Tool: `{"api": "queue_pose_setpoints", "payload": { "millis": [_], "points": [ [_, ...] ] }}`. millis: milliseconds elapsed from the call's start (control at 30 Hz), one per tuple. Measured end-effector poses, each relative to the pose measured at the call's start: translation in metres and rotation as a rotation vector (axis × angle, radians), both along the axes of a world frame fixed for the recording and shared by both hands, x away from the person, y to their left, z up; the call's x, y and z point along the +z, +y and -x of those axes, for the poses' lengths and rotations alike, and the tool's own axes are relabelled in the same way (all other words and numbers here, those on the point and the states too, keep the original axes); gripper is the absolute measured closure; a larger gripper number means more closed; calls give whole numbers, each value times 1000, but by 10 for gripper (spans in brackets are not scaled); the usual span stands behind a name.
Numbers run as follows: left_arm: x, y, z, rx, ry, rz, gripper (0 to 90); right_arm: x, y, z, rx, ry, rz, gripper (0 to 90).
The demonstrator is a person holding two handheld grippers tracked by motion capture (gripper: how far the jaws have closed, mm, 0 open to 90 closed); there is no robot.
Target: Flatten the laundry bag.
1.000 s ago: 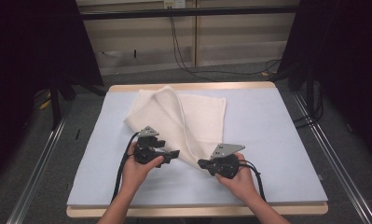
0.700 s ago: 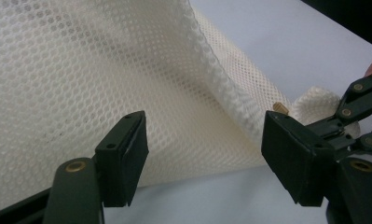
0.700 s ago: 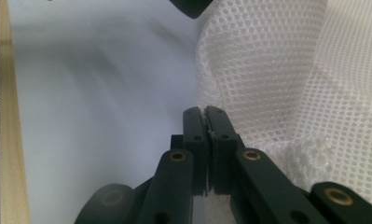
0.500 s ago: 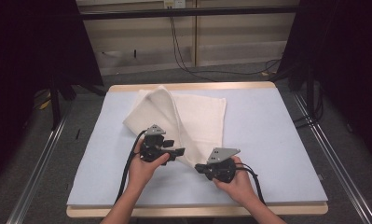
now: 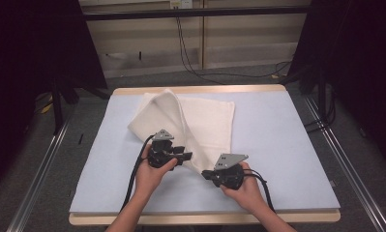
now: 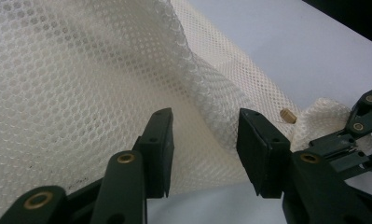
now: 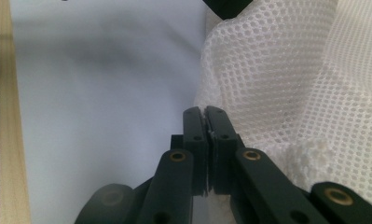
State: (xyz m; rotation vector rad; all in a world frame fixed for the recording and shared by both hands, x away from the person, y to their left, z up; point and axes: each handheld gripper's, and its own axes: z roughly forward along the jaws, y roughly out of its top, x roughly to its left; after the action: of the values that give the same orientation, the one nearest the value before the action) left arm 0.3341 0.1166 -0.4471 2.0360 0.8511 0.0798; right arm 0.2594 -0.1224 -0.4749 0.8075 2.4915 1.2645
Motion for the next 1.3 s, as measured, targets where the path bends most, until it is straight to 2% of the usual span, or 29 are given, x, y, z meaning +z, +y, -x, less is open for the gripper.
{"api": "queue_pose_setpoints", "payload": {
  "millis": [300,367,400,667,733,867,933,1200,1300],
  "points": [
    [0,-1,0,13,2,17,580,0,0,0,-1,1,2,884],
    [0,-1,0,9,-5,24,585,0,1,1,2,0,6,883],
    [-1,-2,0,-12,-8,25,589,-1,1,1,1,1,10,884],
    [-5,-4,-2,-27,9,7,707,-1,2,1,3,2,14,883],
    [-5,-3,-2,-32,32,27,764,-1,1,1,-1,8,5,880],
    [-5,-3,-1,-30,37,13,802,-1,1,0,1,12,-2,876],
    [-7,-1,-1,-31,45,26,825,-1,0,0,4,18,-5,872],
    [-8,4,5,-40,55,4,852,1,-4,-3,4,37,-26,817],
    [-9,6,9,-35,49,-5,855,5,-5,-4,12,52,-35,752]
  ]
}}
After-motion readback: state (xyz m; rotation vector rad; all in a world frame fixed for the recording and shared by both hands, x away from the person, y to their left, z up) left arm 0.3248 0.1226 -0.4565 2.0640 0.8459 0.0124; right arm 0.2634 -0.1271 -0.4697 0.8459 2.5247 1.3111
